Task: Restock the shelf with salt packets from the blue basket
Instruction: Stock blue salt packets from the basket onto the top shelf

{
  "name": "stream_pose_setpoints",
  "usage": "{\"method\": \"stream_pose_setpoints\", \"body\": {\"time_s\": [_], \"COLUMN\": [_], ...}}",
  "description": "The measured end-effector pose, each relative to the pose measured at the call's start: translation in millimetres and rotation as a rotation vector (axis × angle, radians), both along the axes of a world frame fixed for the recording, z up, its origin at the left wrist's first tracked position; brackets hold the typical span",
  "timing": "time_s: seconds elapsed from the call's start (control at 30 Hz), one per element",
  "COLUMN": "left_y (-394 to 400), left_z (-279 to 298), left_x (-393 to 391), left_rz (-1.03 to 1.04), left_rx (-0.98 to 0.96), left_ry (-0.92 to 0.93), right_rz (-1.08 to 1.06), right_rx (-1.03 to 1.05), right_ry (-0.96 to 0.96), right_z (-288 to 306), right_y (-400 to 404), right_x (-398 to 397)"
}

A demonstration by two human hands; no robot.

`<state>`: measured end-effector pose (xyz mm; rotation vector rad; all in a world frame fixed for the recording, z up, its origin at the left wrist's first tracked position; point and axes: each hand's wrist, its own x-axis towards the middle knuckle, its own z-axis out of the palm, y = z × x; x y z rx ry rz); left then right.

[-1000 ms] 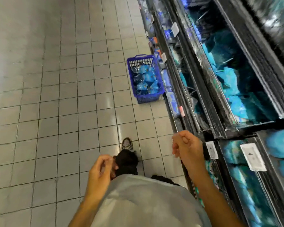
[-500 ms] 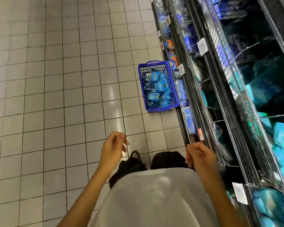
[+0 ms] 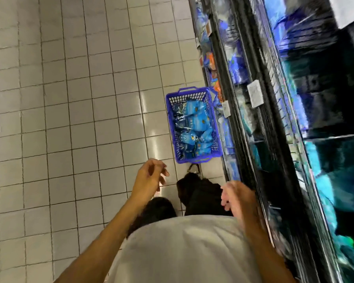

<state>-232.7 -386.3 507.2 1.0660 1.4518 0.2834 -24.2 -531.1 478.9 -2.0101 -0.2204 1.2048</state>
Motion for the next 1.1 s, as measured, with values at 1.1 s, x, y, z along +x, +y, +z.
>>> {"method": "stream_pose_setpoints", "body": {"time_s": [1.1], "left_y": [300], "left_z": [-641], "left_x": [215], "left_rz": [-1.168], "left_rx": [0.261], "left_ry": [0.594], "right_rz": [-0.635], "right_rx": [-0.146], "right_ry": [0.204], "right_z": [-635], "right_y": [290], "right_x": [85]}}
